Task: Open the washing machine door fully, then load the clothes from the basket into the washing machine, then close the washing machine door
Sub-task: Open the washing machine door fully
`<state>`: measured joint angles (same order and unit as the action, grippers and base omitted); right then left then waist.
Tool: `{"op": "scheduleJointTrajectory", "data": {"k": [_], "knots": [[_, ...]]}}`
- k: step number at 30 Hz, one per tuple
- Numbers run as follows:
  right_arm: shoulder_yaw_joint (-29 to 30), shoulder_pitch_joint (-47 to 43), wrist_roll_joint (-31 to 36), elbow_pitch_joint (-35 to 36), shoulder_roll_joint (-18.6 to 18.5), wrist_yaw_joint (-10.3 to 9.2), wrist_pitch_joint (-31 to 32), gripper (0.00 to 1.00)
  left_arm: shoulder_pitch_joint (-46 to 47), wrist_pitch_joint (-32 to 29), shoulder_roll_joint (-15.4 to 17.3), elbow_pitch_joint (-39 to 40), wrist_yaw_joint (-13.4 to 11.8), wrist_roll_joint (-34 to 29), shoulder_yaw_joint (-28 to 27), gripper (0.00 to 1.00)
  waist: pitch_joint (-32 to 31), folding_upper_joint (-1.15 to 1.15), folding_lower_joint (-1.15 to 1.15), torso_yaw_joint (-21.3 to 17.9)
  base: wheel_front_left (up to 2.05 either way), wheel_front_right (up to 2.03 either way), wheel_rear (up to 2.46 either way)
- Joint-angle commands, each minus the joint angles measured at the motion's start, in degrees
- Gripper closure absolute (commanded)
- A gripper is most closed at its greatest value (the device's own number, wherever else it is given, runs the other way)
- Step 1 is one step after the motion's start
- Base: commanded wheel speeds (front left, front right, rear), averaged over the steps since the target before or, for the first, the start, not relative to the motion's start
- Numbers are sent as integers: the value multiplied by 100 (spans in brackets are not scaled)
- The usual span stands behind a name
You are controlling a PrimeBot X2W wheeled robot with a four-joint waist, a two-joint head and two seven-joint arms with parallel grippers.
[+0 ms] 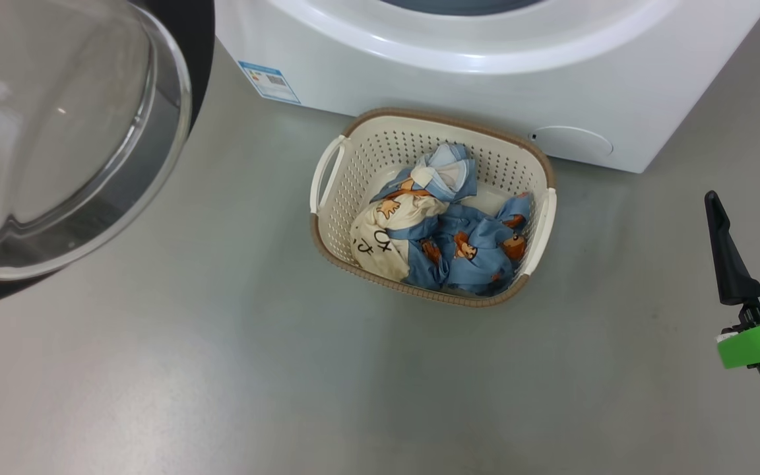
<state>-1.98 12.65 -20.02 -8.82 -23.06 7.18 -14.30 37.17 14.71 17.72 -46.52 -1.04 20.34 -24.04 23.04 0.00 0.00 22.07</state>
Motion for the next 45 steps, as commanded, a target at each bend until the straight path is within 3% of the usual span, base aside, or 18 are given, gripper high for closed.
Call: {"op": "scheduleJointTrajectory", "data": {"k": [1,13,25,35,36,37,38,42,45], "knots": [[-106,65,52,158,-115,31,-70,0,106,29,467,84,1,-98,-189,100,46,0,0,-21,0,0,0],[-178,144,49,121,-149,31,-70,0,388,29,486,-138,1,-415,-523,100,119,0,0,-24,0,0,0],[-206,-141,32,-60,188,31,-70,0,-228,29,255,85,540,-750,-523,100,-642,0,0,-60,0,0,0],[-147,-487,7,-109,389,31,-70,0,-893,29,-24,732,808,-892,-354,100,-1228,0,0,-67,0,0,0],[-152,-521,5,-107,414,31,-70,0,-976,29,-58,797,823,-870,-313,93,-1283,0,0,-82,0,0,0],[-154,-551,2,-104,439,31,-70,0,-1070,29,-84,862,833,-861,-260,76,-1337,0,0,-101,0,0,0],[-159,-584,-1,-101,466,31,-70,0,-1169,29,-109,950,840,-855,-204,66,-1392,0,0,-123,0,0,0],[-154,-679,-14,-87,545,31,-70,0,-1471,29,-206,1267,849,-713,86,52,-1535,0,0,-198,0,0,0],[-147,-764,-20,-85,599,31,-70,0,-1772,29,-280,1664,850,-432,440,4,-1637,0,0,-280,0,0,0]]}}
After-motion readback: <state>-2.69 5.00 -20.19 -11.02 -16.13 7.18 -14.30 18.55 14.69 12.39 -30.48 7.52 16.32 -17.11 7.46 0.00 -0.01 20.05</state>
